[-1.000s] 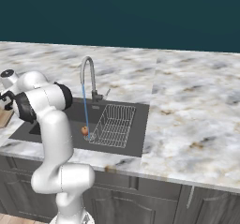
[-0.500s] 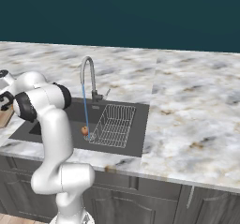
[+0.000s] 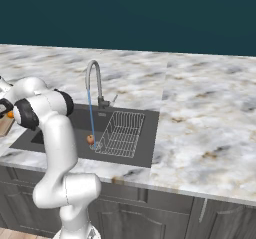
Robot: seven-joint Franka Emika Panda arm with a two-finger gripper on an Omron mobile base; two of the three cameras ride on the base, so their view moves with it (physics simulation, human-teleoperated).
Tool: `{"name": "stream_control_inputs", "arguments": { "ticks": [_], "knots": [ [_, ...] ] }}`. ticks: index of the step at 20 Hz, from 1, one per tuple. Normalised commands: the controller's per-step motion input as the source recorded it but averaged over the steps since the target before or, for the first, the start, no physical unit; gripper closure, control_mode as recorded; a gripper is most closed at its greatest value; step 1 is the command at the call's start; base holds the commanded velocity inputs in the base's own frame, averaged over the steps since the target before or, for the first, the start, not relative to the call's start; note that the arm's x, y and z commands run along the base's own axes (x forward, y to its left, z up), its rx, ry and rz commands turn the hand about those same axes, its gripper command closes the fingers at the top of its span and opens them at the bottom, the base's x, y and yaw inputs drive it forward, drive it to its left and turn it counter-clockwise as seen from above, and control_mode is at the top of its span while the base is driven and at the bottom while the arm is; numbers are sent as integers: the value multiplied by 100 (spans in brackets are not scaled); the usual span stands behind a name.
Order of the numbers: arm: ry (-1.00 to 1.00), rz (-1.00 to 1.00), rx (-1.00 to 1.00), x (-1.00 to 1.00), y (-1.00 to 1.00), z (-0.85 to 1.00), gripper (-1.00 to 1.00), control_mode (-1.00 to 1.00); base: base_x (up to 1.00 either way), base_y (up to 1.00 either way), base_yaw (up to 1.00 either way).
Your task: Pick the tangerine, peach from the sink and place them on the cutting board to airdry. Then turn off the sink faucet.
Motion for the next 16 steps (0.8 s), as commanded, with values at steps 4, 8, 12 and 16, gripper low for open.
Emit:
{"name": "stream_control_inputs", "arguments": {
  "ticks": [4,8,12,16],
  "knots": [
    [0,0,0,-11,24,0,100,-100,0,0,0],
    [0,0,0,-11,24,0,100,-100,0,0,0],
    [0,-1,0,-2,21,0,100,-100,0,0,0],
    [0,-2,0,-1,20,0,100,-100,0,0,0]
  ]
}}
